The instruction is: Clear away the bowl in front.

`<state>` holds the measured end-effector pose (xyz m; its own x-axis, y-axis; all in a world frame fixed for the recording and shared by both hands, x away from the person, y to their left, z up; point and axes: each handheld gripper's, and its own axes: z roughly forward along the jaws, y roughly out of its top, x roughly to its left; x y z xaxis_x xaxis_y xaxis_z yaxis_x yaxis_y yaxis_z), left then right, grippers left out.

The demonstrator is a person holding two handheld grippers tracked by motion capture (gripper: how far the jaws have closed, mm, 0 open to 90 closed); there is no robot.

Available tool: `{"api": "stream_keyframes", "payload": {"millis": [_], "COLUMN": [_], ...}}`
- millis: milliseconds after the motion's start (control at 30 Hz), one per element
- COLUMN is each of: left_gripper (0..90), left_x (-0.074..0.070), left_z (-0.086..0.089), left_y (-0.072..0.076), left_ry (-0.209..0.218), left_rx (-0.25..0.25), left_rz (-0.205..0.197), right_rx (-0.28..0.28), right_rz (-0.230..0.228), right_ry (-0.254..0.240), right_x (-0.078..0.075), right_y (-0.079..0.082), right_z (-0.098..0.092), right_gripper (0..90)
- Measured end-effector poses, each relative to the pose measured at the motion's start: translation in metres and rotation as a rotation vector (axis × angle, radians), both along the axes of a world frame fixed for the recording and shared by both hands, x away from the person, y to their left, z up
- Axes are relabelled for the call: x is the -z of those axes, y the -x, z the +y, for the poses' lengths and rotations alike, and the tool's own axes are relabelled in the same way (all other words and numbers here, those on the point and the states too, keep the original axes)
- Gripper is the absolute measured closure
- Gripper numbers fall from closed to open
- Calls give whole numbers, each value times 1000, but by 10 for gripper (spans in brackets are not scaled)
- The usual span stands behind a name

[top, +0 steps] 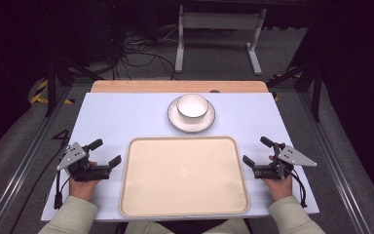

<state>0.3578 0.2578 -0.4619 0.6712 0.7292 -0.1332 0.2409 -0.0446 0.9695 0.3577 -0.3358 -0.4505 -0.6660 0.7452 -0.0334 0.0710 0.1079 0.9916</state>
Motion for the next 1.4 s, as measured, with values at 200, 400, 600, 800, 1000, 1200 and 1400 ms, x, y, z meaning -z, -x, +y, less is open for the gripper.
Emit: {"api": "stream_keyframes", "payload": {"millis": [200, 400, 600, 800, 1000, 1200, 1400], "left_gripper": [2, 2, 2, 2, 3, 3, 3], "left_x": [-1, -2, -7, -18, -26, -36, -44], "left_z": [0, -2, -5, -7, -9, -10, -9], "left_y": [0, 0, 0, -1, -2, -4, -5], "left_ry": [4, 0, -20, -14, -2, 39, 42], "left_rx": [-2, -8, 6, 7, 2, 10, -1], "left_rz": [7, 11, 11, -7, -13, -4, -20], "right_rx": [1, -6, -4, -1, 0, -2, -2], "right_rz": [13, 17, 26, 29, 30, 32, 35], "right_ry": [-8, -14, -18, -17, -18, -23, -29], "right_x": [1, 1, 2, 2, 2, 2, 2], "right_y": [-1, -1, -2, -2, -2, -3, -3], "right_z": [0, 0, 0, 0, 0, 0, 0], "right_gripper": [1, 0, 1, 1, 1, 1, 1]}}
